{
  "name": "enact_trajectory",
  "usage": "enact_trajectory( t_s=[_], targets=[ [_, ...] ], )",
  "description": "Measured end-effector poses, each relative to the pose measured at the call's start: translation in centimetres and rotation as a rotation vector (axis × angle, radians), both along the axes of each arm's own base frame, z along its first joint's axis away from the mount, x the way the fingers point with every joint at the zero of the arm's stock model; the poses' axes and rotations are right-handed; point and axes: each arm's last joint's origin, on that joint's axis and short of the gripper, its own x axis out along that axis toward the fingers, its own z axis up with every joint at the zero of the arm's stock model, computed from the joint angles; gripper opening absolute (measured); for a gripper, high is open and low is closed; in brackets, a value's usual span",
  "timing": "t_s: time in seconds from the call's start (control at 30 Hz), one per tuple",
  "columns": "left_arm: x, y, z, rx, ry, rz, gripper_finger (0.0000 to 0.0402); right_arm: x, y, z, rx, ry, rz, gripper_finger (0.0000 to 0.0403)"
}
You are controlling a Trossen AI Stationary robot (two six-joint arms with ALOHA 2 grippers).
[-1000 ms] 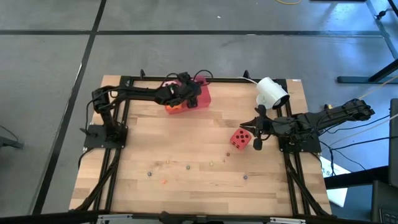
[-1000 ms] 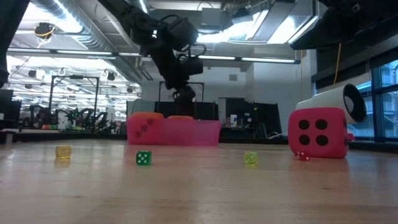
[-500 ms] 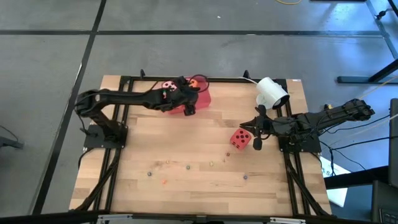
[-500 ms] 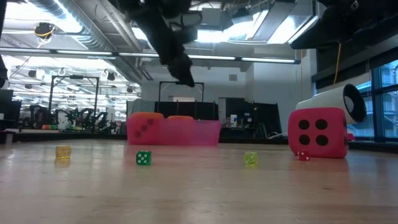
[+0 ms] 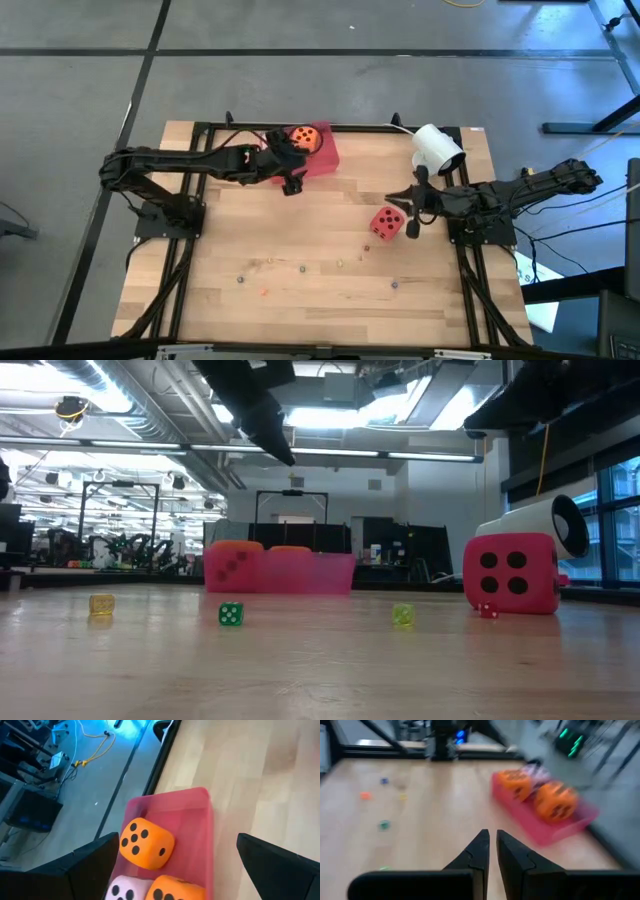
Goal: Pick & Place Dice
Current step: Put the large red die into the red bin
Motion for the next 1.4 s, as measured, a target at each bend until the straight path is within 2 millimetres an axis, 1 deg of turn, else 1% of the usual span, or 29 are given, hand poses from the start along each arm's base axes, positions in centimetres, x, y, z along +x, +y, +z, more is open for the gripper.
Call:
enact_trajectory(
  t_s=[0.03, 0.1, 0.23, 0.3, 0.37, 0.43, 0.53, 0.7, 0.83, 0.9, 0.97, 1.13, 1.27, 1.4],
  targets=[
    [-0.1, -0.2, 0.0, -0.004, 0.002, -0.002, 0.04, 0.1, -0.1, 0.2, -0.031, -0.018, -0.018, 0.0036],
    [-0.4, -0.6, 0.1, -0.007, 0.012, -0.01, 0.04, 0.1, -0.2, 0.5, -0.039, -0.041, -0.033, 0.0036],
    [-1.1, -1.1, 1.0, -0.002, -0.011, -0.022, 0.04, 0.3, -0.1, 0.7, -0.033, -0.059, 0.007, 0.0041],
    [-1.7, -1.4, 1.7, 0.002, -0.038, -0.028, 0.04, 0.3, -0.1, 0.6, -0.055, -0.049, 0.029, 0.0054],
    [-2.4, -1.6, 2.4, 0.008, -0.062, -0.029, 0.04, 0.5, 0.0, 0.6, -0.072, -0.053, 0.034, 0.0075],
    [-3.3, -1.9, 3.1, 0.014, -0.076, -0.03, 0.04, 0.7, 0.0, 0.6, -0.095, -0.052, 0.04, 0.0104],
    [-4.8, -2.3, 4.1, 0.027, -0.101, -0.018, 0.04, 1.3, 0.0, 0.4, -0.103, -0.051, 0.036, 0.0158],
    [-7.7, -2.7, 5.7, 0.004, -0.178, 0.013, 0.04, 2.5, -0.3, -0.7, -0.094, 0.005, -0.001, 0.0266],
    [-9.1, -2.9, 6.3, -0.022, -0.215, 0.017, 0.04, 3.3, -0.7, -1.3, -0.103, 0.032, -0.027, 0.0351],
    [-9.4, -2.9, 6.4, -0.023, -0.216, 0.018, 0.04, 3.5, -0.8, -1.5, -0.105, 0.045, -0.035, 0.0384],
    [-9.5, -2.9, 6.4, -0.026, -0.206, 0.019, 0.04, 3.7, -0.9, -1.5, -0.083, 0.057, -0.015, 0.0393],
    [-9.3, -2.9, 6.2, -0.039, -0.208, 0.029, 0.04, 4.7, -0.8, -0.5, 0.061, 0.081, 0.072, 0.0381],
    [-9.0, -2.9, 6.0, -0.04, -0.199, 0.029, 0.04, 5.7, -0.6, -0.6, 0.068, 0.194, 0.096, 0.0395],
    [-9.0, -2.9, 6.0, -0.043, -0.199, 0.028, 0.04, 6.5, -0.4, -1.3, 0.07, 0.379, 0.129, 0.0396]
  ],
)
